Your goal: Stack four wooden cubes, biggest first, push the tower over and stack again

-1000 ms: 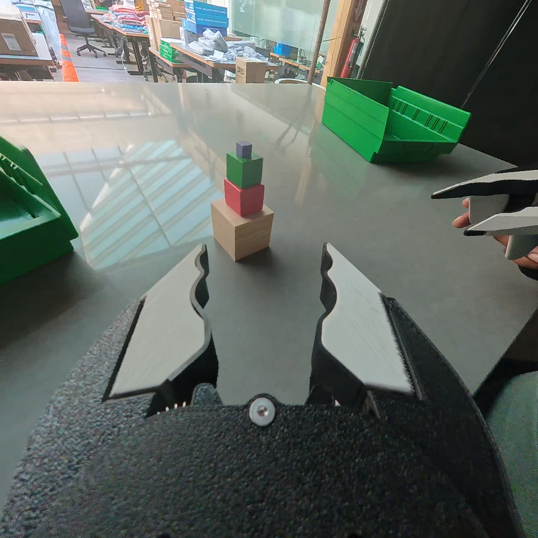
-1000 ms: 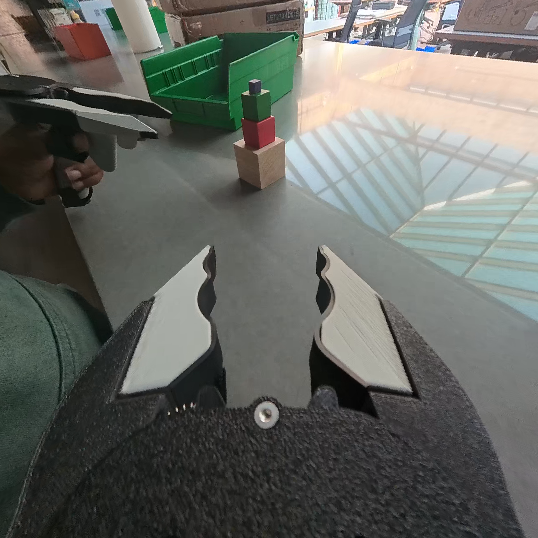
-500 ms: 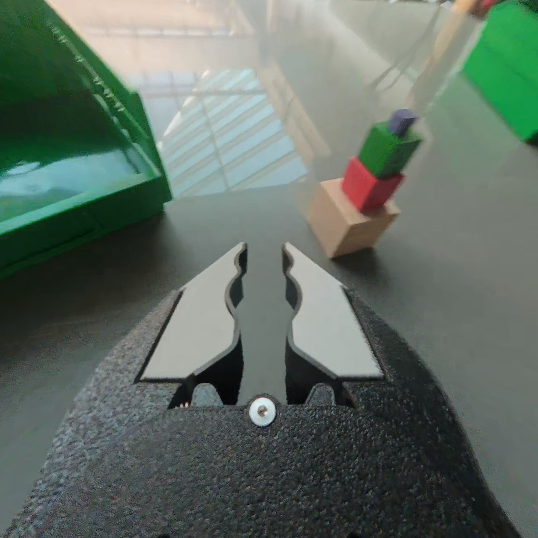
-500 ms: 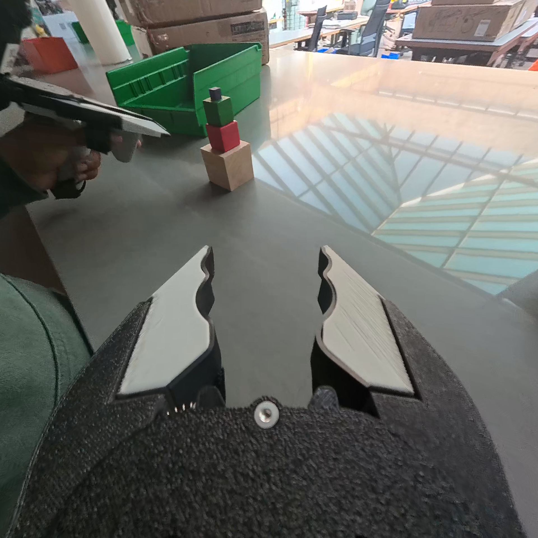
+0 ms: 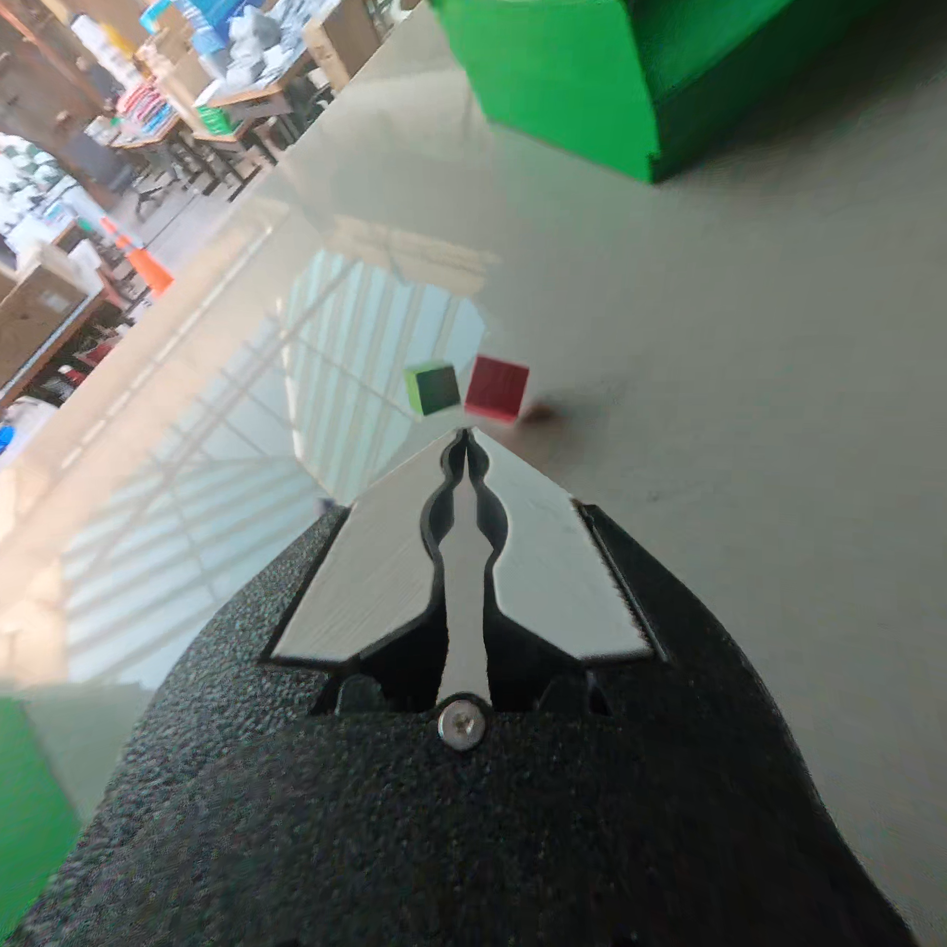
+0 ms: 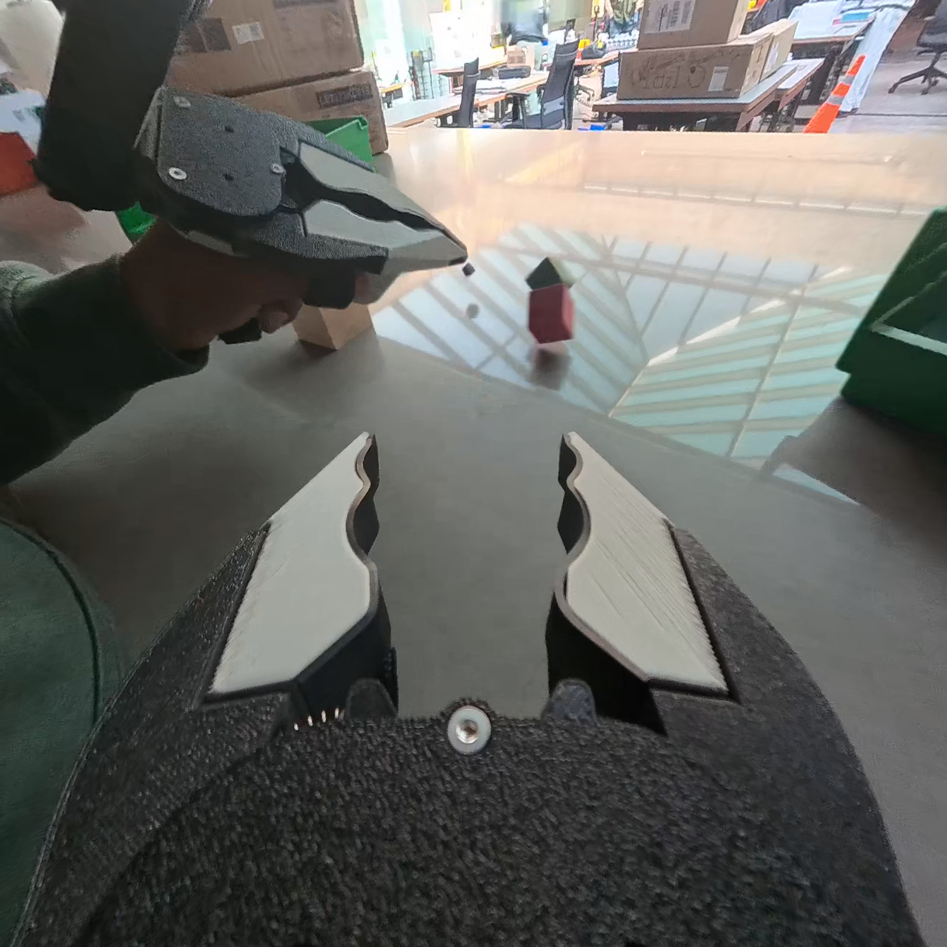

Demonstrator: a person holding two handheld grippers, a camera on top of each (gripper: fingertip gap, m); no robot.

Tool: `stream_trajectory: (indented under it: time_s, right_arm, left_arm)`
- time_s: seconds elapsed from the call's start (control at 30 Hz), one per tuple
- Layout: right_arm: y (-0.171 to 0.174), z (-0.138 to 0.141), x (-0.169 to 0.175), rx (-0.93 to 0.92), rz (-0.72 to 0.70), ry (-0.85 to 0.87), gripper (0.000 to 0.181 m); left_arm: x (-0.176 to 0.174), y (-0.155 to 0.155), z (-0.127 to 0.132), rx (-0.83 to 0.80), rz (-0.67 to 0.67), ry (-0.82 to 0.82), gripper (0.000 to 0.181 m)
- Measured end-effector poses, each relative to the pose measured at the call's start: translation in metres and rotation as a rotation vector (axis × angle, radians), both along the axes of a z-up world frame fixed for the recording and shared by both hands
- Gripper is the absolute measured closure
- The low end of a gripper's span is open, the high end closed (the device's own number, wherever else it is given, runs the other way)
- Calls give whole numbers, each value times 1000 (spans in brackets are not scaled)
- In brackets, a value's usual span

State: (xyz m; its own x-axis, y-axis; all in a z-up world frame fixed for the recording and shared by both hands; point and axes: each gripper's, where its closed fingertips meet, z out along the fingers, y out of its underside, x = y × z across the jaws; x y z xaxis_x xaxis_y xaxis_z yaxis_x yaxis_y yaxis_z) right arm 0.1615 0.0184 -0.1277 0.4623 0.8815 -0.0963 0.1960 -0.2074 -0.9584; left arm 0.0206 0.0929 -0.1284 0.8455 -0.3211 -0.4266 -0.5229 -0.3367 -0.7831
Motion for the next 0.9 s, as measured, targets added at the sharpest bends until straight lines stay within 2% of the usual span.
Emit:
stream_trajectory:
  time_s: [0.17,0.27,0.37,0.47,0.67,0.9]
  right_arm:
    - [6,-3,11,-16,-34,15,111]
    - [8,-3,12,-23,-35,24,111]
    - [8,-1,11,-15,-25,12,111]
    - [8,0,8,-15,-6,2,111]
    - [7,0,-7,-12,50,-24,111]
    - [0,2,-30,0,137,-49,111]
  left_arm:
    - [15,-11,-3,-25,-79,-99,180]
    - [19,-29,18,43,-141,-318,177]
    - [-4,-50,36,116,-116,-508,164]
    - [-36,-76,44,183,-65,-569,148]
    - [-93,-119,34,216,98,-590,123]
    - [-123,-138,1,126,249,-600,114]
